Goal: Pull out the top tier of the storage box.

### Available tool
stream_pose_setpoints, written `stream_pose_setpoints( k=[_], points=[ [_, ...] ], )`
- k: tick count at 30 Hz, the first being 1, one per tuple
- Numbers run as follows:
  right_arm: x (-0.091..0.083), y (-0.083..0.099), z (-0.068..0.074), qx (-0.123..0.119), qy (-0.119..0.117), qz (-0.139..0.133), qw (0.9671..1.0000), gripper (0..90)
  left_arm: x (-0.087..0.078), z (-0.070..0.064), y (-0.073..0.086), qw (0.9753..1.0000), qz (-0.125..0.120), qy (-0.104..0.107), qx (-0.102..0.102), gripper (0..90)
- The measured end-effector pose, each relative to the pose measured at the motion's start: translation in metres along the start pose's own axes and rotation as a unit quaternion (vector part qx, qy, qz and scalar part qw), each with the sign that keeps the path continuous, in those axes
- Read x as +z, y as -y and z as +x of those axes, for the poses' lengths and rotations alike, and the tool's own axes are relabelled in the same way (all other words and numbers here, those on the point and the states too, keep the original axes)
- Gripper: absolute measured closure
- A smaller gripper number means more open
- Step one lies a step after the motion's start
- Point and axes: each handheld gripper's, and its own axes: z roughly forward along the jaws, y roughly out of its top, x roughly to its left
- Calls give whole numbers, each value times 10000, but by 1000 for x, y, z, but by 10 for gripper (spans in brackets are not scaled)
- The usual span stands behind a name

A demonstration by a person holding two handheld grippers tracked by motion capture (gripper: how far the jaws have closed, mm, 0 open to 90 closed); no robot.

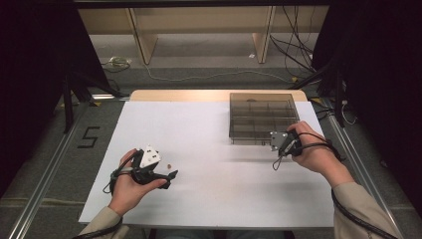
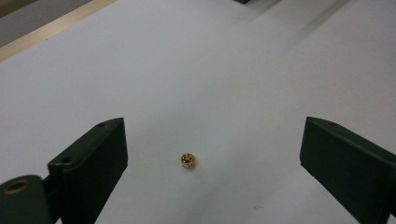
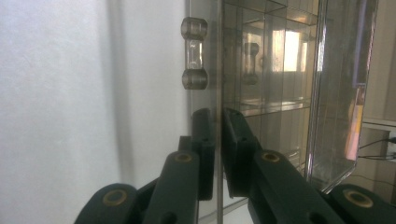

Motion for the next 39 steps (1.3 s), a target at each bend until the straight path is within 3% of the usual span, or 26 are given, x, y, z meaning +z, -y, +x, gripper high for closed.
stream_pose_setpoints(
  k=[39],
  points=[
    [-3, 1, 5, 5, -20, 24, 10000, 849, 0, 0, 0, 10000, 1, -3, -12, 75]
  ],
)
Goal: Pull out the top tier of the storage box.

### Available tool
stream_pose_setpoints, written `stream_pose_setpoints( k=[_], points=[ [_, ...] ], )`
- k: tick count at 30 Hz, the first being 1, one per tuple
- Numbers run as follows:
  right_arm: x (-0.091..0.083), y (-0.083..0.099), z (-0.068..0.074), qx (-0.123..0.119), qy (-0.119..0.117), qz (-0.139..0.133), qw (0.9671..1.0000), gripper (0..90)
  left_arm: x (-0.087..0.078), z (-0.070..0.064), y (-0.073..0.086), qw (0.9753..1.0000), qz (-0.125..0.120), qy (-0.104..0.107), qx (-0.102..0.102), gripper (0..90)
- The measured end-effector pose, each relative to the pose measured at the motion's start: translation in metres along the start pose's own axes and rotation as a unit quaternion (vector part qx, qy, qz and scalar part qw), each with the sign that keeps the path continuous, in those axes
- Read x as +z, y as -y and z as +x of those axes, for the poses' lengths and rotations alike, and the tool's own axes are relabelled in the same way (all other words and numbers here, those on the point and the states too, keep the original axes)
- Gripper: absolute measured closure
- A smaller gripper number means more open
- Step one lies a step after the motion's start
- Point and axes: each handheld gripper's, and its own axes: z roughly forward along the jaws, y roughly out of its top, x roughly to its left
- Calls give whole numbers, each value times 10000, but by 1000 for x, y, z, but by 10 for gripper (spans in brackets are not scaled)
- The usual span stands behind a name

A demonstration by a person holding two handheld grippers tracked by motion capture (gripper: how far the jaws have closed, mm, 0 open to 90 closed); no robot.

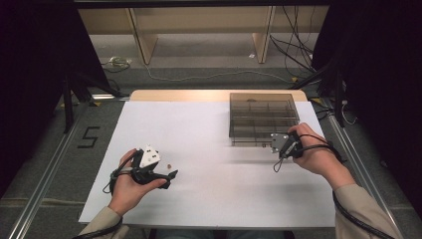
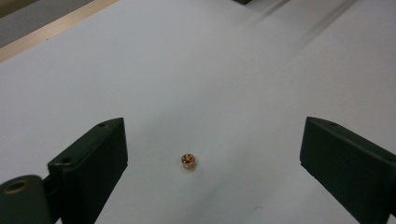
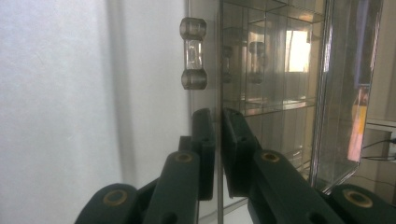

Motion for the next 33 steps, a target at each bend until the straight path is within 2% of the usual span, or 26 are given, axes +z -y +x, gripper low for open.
stream_pose_setpoints(
  k=[6, 7, 8, 11, 13, 17, 21, 25, 30, 31, 32, 33],
  points=[
    [1, 2, 1, 146, 112, -129, 9997, 833, 0, 0, 0, 10000, 1, 9, -7, 76],
    [1, 3, 2, 252, 134, -121, 9995, 814, 0, 0, 0, 10000, 1, 11, 1, 76],
    [2, 4, 2, 248, 196, -136, 9994, 786, 0, 0, 0, 10000, -4, 13, -3, 77],
    [2, 5, 3, 609, 215, -173, 9978, 699, 0, 0, 0, 10000, -9, 9, -10, 77],
    [1, 6, 3, 715, 258, -233, 9968, 668, 0, 0, 0, 10000, -7, 8, -9, 77],
    [-2, 7, 5, 1111, 329, -385, 9925, 579, 0, 0, 0, 10000, -5, 10, 3, 77],
    [-2, 7, 9, 1538, 336, -547, 9860, 501, -1, 0, 0, 10000, -3, 6, -3, 77],
    [2, 7, 17, 2022, 243, -923, 9747, 433, -1, 0, 0, 10000, -3, 17, -4, 77],
    [5, 5, 24, 2394, 235, -1289, 9620, 375, -1, 0, 1, 10000, -20, 40, -16, 77],
    [5, 5, 25, 2482, 242, -1395, 9583, 371, -1, 0, 1, 10000, -23, 43, -19, 77],
    [5, 4, 25, 2537, 238, -1447, 9561, 357, -1, 0, 1, 10000, -14, 54, -15, 77],
    [5, 4, 26, 2632, 211, -1544, 9521, 333, -1, 0, 1, 10000, -14, 57, -20, 77]
  ],
)
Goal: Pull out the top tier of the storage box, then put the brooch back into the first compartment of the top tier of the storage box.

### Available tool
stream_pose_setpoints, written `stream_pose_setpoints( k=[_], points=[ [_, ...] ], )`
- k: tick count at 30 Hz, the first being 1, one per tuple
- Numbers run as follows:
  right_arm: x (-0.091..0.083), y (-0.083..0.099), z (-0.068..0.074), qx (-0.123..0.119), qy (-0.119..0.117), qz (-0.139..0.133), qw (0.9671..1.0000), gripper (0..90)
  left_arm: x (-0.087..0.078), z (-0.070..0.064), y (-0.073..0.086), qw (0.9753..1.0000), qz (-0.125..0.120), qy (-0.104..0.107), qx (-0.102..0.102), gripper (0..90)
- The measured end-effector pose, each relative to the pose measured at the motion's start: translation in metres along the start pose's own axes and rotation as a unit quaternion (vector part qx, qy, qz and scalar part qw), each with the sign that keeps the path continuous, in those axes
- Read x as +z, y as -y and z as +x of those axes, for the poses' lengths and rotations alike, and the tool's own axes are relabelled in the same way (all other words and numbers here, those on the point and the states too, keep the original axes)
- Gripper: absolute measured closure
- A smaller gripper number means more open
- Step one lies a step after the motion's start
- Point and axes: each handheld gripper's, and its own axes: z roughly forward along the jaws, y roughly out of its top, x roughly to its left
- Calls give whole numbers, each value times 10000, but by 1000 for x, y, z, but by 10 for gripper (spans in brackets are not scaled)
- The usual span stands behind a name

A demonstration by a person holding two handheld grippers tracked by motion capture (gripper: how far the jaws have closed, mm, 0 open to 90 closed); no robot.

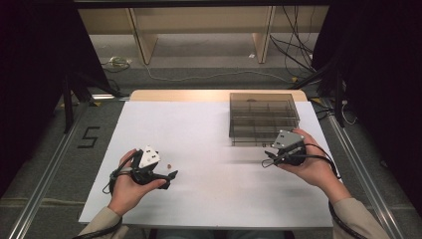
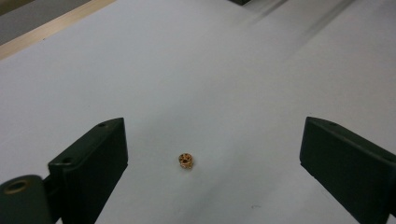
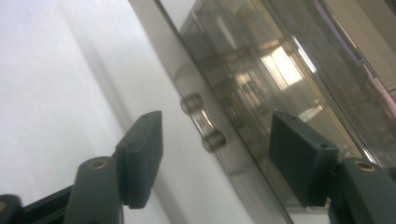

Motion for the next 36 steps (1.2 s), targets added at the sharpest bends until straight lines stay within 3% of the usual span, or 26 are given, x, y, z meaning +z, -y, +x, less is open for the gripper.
stream_pose_setpoints(
  k=[12, 30, 36],
  points=[
    [2, -3, 11, 413, -139, -371, 9984, 272, 2, 1, 0, 10000, -26, 70, -3, 77],
    [2, -3, 17, 507, -182, -544, 9971, 246, 2, -1, -1, 10000, -6, 42, 44, 77],
    [-1, -6, 18, 693, -234, -747, 9945, 248, 2, 0, -1, 10000, -35, 66, -10, 76]
  ],
)
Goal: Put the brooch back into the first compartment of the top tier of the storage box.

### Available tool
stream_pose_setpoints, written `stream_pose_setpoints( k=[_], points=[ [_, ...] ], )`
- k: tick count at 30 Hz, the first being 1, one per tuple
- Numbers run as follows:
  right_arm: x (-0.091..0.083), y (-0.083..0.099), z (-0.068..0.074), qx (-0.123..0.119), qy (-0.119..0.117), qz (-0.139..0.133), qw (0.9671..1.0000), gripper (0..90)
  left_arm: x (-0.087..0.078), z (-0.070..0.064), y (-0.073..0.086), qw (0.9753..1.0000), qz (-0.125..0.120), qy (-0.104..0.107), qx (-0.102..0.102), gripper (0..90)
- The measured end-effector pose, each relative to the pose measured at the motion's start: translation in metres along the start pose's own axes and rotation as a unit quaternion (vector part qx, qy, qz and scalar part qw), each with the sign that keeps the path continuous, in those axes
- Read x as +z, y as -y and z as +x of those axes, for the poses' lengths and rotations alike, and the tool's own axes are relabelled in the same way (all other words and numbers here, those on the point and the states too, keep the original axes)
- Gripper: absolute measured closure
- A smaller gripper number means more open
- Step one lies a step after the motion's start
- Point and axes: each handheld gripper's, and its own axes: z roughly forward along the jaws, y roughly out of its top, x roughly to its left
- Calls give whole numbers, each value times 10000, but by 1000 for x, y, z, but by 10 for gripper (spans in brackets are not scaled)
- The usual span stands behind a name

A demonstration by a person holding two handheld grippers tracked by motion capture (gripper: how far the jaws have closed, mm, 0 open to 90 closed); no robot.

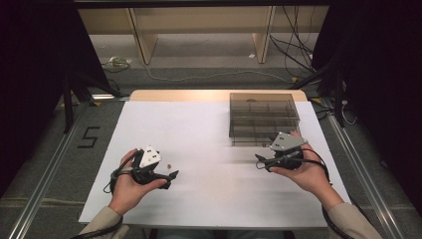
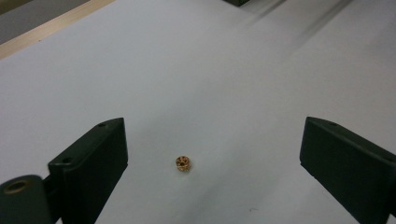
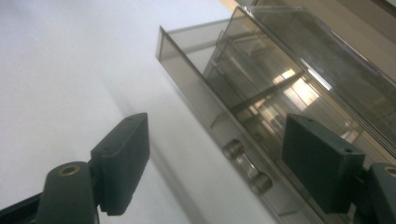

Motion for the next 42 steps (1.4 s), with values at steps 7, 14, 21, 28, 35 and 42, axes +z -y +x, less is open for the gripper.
stream_pose_setpoints(
  k=[7, 14, 21, 28, 35, 42],
  points=[
    [5, -11, 10, 318, -253, -259, 9988, 253, 0, 1, 1, 9999, -12, 120, -46, 76],
    [18, -19, 28, 411, -672, -458, 9958, 272, -3, -3, -1, 9999, -49, 138, -41, 76],
    [36, -30, 50, 389, -1055, -495, 9924, 290, -2, -3, -1, 9999, -31, 167, -32, 69],
    [59, -39, 69, 348, -1341, -489, 9891, 306, -4, -1, 0, 9999, 3, 91, -52, 76],
    [74, -47, 77, 353, -1490, -486, 9870, 308, -7, 0, 1, 10000, 38, 64, -34, 77],
    [82, -49, 80, 377, -1535, -479, 9863, 309, -10, 0, 2, 10000, 5, 69, -47, 77]
  ],
)
